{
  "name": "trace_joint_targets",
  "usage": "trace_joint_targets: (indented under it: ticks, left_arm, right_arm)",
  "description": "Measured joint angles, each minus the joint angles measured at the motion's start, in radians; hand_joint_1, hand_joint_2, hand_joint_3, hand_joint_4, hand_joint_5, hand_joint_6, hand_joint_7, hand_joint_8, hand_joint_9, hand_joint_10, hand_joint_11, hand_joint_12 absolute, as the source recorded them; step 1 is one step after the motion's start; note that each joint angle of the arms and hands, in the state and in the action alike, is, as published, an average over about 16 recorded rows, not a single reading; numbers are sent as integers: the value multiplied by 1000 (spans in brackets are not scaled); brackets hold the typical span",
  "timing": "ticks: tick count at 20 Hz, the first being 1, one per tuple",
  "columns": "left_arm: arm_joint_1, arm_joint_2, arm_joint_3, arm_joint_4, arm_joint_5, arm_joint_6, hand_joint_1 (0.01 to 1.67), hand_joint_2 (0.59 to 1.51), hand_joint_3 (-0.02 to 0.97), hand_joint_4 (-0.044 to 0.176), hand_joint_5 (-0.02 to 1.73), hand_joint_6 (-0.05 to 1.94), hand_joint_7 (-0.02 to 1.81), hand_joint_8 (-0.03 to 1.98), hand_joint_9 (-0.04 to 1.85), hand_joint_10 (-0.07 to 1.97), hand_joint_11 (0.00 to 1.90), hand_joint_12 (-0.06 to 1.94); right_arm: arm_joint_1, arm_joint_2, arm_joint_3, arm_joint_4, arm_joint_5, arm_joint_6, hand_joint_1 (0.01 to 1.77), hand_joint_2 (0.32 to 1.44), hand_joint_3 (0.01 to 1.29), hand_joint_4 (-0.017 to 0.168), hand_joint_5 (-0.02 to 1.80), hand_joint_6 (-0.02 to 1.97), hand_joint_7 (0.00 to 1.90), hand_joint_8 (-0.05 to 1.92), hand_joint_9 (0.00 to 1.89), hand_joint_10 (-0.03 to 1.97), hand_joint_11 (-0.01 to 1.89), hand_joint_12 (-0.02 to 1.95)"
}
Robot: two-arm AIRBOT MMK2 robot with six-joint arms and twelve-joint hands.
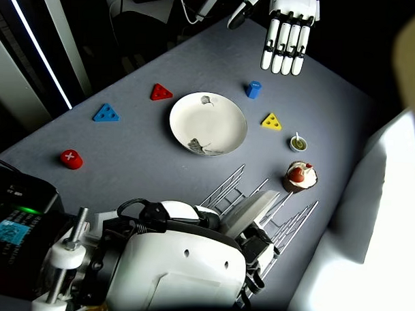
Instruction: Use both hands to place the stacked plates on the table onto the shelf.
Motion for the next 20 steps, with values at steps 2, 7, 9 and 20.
trace_joint_targets:
  ticks: [2,7,9,20]
  left_arm:
    - [0,-1,0,1,0,0,124,981,4,1,112,16,165,-1,158,7,141,12]
    - [1,-3,0,3,0,0,128,981,5,1,115,17,165,0,159,7,147,12]
    - [1,-3,0,4,0,0,128,981,5,1,115,17,164,0,159,7,146,12]
    - [1,-9,-13,32,-27,0,127,981,4,1,117,17,161,0,160,7,143,12]
  right_arm:
    - [-5,-1,2,-3,6,1,1397,979,13,-10,866,890,1084,445,1155,504,1092,662]
    - [-11,-2,8,-12,32,2,1276,998,13,-7,861,630,1021,294,1121,300,1132,322]
    - [-12,-2,12,-14,44,-1,1226,1005,13,-6,852,513,998,216,1103,216,1138,252]
    - [-27,7,-4,-14,168,-142,1031,1021,13,-4,763,15,896,10,982,6,1073,176]
